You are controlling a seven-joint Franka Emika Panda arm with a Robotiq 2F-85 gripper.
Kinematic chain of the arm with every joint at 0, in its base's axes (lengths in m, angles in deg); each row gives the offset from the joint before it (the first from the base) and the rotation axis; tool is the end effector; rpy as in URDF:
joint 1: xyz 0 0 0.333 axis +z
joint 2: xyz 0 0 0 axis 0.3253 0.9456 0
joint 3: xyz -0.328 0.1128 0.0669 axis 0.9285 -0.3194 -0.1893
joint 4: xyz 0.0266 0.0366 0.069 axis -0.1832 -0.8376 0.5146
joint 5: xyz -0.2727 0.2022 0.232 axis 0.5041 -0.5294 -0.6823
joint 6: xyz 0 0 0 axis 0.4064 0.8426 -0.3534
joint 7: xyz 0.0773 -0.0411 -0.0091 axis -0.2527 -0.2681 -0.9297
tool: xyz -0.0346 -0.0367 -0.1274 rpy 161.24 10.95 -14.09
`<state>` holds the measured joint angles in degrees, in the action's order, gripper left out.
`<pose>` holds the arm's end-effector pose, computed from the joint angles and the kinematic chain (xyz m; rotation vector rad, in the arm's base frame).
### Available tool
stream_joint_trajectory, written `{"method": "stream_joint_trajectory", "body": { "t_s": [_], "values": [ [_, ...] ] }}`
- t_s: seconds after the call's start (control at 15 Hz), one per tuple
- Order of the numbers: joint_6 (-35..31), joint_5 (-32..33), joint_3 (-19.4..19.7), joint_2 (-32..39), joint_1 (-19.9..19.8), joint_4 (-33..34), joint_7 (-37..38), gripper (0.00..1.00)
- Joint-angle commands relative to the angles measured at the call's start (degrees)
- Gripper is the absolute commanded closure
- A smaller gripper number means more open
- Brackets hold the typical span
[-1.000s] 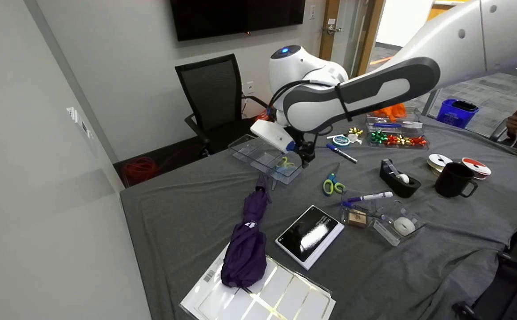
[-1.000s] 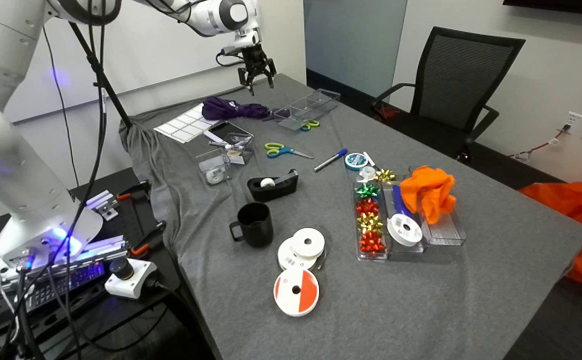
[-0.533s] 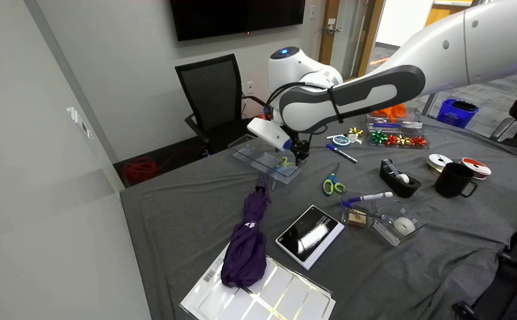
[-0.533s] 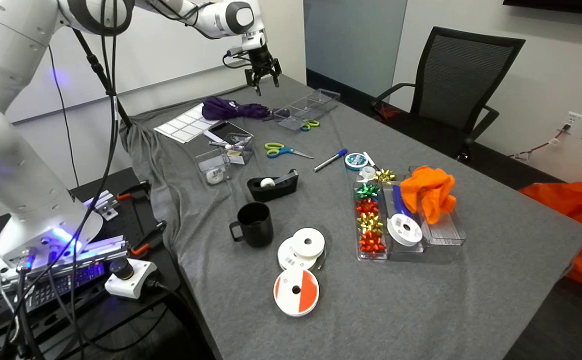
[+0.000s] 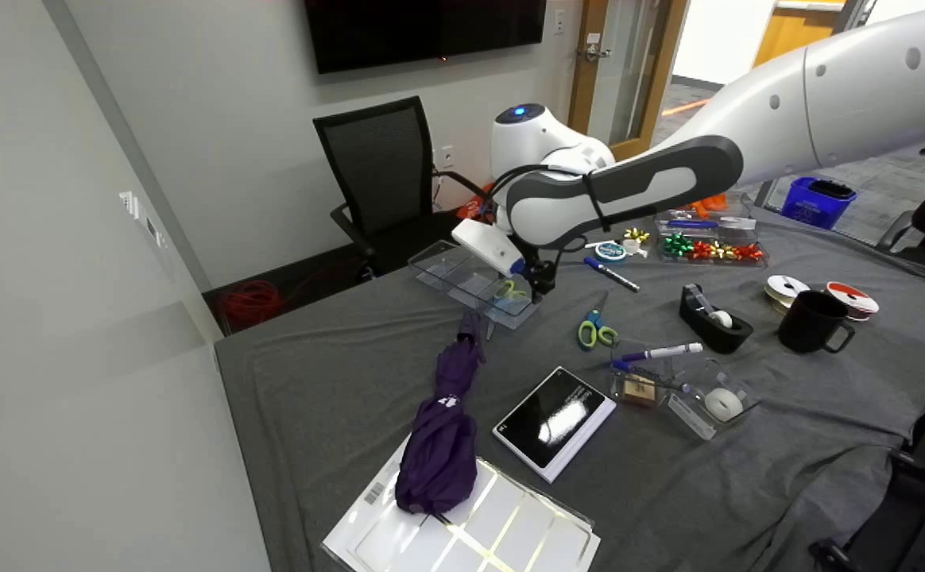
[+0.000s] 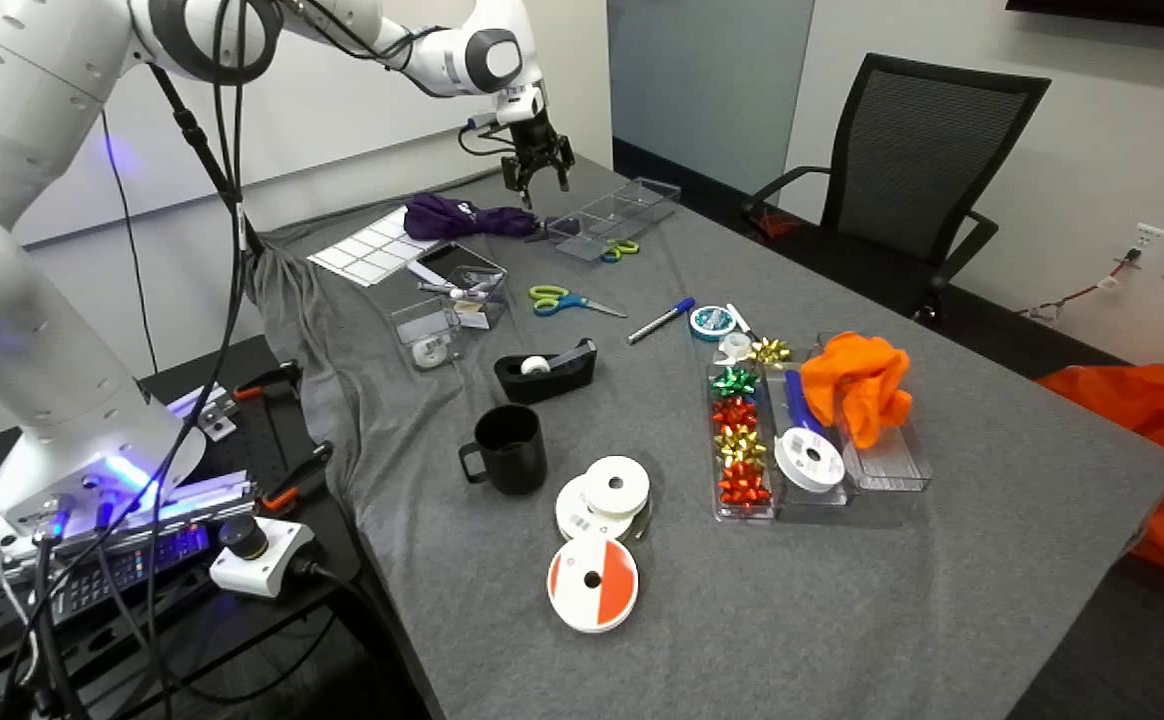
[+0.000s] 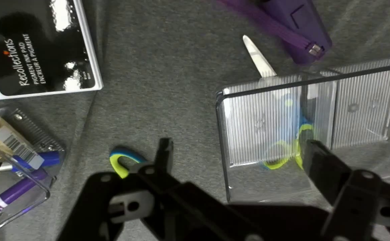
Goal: Turn the clear object to the right
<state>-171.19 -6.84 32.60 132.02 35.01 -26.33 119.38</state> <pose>0.7915 0.2054 0.2232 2.2863 -2.0855 0.2324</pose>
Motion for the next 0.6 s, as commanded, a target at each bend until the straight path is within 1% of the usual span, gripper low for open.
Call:
{"method": "stream_joint_trajectory", "body": {
  "t_s": [0.0,0.33,0.53],
  "values": [
    [-2.74,-2.58,0.91,3.31,-1.38,1.01,-0.60,0.00],
    [-3.91,-2.83,2.38,7.23,-1.67,1.62,0.26,0.00],
    [-5.15,-3.16,2.25,8.88,-1.86,1.95,-0.24,0.00]
  ]
}}
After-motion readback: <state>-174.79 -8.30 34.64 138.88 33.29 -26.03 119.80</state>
